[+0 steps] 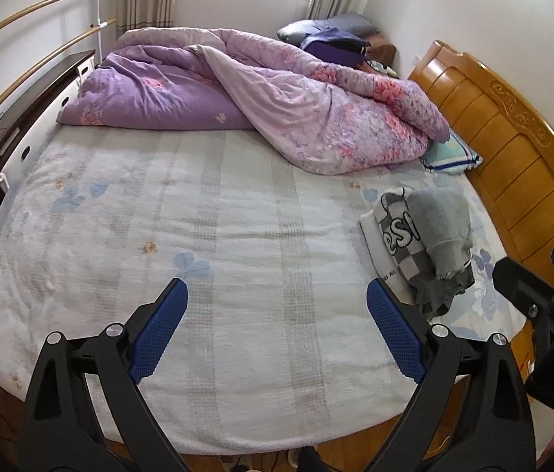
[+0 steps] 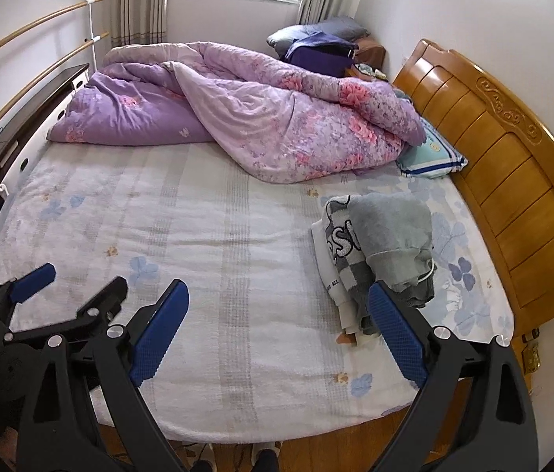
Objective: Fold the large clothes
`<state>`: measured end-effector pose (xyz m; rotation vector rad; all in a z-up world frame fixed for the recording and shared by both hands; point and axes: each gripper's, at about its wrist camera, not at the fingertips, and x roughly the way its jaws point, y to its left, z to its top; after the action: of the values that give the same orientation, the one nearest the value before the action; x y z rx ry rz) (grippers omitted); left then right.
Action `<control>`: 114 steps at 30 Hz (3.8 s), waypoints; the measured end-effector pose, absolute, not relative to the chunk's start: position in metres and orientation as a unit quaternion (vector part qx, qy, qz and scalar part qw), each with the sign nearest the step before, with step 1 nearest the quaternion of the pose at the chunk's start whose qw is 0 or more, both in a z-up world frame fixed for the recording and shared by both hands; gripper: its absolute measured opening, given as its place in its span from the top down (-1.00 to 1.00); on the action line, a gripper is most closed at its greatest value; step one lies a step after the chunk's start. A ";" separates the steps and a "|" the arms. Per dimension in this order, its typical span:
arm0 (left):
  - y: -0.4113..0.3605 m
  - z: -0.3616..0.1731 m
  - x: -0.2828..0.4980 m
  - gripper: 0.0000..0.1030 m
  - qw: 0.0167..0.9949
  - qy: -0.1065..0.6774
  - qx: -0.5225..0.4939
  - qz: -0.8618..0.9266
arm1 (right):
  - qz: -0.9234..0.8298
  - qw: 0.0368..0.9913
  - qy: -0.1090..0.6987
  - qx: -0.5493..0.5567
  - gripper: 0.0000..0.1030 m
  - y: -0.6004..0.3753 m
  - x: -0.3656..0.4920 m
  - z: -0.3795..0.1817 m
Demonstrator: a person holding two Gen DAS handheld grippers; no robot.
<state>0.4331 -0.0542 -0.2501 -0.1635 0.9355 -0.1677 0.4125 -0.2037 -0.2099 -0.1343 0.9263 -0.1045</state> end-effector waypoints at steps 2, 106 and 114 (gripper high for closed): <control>-0.047 -0.242 0.430 -0.87 0.890 0.442 -0.089 -0.074 | -0.051 0.892 0.443 -0.067 -0.74 -0.201 0.408 -0.206; -0.052 -0.101 0.381 -0.91 0.953 0.294 -0.022 -0.065 | -0.013 0.947 0.322 -0.020 -0.76 -0.218 0.355 -0.098; -0.050 -0.102 0.384 -0.91 0.953 0.294 -0.021 -0.065 | -0.010 0.946 0.324 -0.019 -0.76 -0.216 0.360 -0.101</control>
<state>0.3837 -0.0499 -0.1015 -0.0430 0.5981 -0.1325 0.3596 -0.2157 -0.1008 -0.0378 0.6595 -0.0201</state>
